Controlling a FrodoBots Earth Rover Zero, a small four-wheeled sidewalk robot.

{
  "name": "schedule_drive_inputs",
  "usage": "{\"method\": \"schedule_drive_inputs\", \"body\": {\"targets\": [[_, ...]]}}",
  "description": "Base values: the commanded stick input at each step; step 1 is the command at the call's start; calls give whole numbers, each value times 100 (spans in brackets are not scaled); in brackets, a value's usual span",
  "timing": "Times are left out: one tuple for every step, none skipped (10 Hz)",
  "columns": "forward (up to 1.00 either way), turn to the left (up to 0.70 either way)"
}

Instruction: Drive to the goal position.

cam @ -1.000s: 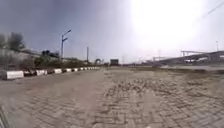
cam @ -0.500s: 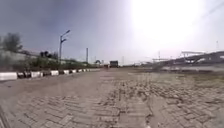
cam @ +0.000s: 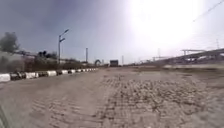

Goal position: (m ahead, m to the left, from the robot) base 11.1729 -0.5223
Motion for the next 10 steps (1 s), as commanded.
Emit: {"method": "schedule_drive_inputs", "body": {"targets": [[100,0],[100,0],[100,0],[100,0],[100,0],[100,0],[100,0],[100,0],[100,0],[100,0]]}}
